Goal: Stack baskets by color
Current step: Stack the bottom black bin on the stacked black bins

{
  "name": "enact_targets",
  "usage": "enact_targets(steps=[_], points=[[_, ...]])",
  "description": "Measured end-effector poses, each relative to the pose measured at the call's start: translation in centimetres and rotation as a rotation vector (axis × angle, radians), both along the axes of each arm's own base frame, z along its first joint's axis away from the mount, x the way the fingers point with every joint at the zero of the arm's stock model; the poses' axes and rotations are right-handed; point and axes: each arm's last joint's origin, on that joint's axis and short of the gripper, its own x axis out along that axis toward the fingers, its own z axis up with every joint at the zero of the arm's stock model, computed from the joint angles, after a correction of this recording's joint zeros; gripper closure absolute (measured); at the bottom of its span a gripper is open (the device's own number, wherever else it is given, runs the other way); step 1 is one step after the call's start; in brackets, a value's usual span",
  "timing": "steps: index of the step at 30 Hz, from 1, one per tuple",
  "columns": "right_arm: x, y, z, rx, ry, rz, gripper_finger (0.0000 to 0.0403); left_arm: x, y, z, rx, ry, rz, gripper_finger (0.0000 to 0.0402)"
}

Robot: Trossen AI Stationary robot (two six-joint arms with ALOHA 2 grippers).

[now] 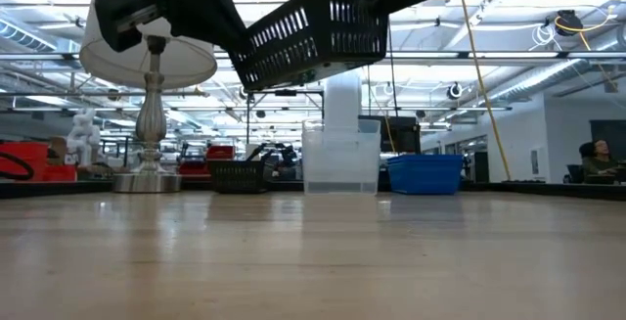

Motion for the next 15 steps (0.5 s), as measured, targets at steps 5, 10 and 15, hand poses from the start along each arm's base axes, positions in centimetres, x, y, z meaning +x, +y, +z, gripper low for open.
enact_targets(steps=[5, 10, 15], points=[[0.04, -0.17, -0.04, -0.001, 0.004, -0.003, 0.0248, 0.0, 0.0, 0.0, 0.009, 0.001, -0.007, 0.038], [-0.05, -0.58, -0.24, -0.005, 0.034, -0.017, 0.0284, 0.03, -0.08, 0.05, 0.01, -0.007, -0.008, 0.0394], [-0.1, -0.71, -0.32, -0.007, 0.045, -0.02, 0.0336, 0.12, -0.09, 0.16, 0.01, -0.022, -0.006, 0.0379]])
